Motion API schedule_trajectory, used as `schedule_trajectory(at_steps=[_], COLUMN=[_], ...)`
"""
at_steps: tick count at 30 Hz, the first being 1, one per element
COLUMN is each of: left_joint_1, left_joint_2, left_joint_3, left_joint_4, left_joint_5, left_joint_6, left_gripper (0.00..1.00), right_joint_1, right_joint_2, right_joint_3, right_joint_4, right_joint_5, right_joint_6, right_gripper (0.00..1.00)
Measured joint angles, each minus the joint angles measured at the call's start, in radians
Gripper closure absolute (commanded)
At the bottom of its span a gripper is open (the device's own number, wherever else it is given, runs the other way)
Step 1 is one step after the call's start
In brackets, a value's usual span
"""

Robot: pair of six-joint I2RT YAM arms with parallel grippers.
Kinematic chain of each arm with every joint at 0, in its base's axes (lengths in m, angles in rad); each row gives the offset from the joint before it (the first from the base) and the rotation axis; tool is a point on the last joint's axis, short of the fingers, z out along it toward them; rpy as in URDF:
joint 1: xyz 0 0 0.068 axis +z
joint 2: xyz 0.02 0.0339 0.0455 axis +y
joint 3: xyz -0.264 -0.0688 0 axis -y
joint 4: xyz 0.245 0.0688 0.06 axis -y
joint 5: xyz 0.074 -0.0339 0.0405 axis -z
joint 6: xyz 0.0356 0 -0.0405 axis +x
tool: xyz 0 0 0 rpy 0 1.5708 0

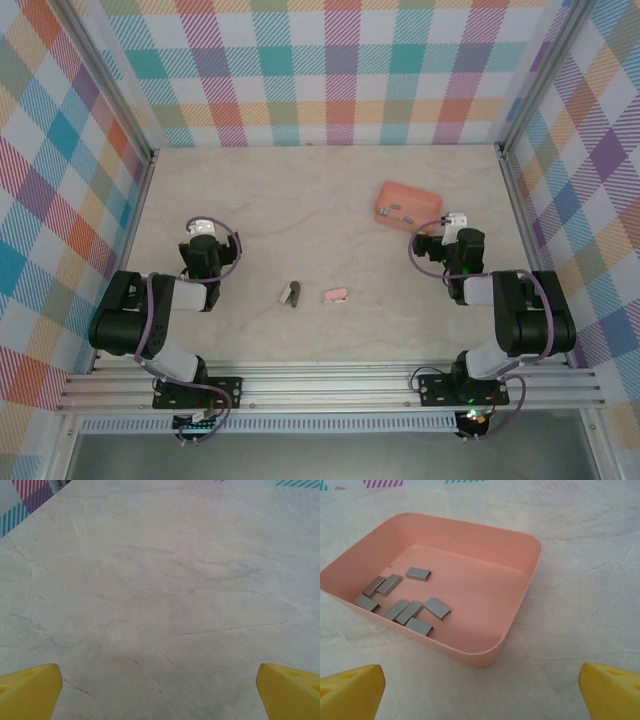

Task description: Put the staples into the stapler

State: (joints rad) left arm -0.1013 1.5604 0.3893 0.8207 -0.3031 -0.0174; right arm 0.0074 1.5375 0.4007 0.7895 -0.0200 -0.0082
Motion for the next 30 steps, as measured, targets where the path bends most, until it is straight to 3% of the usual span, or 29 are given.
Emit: schedule_trajectory(at_steps=[25,30], left_joint_1=[0.000,0.000], left_joint_2=[0.000,-0.041], left_joint_3=[0.000,0.036], left_joint_4=[0.000,-0.116], left_joint_5=[0.000,0.020], left_joint_6=[0.000,0.008], left_gripper=[0.00,0.05], right_joint_1=[0.000,0.000], right_joint_2=[0.000,-0.073], right_joint_3=[0.002,0.070], right_joint_4=[-0.006,-0.176], right_joint_5=[0.001,0.000], right_joint_6=[0.001,0.004], right_gripper=[0.01,0.01])
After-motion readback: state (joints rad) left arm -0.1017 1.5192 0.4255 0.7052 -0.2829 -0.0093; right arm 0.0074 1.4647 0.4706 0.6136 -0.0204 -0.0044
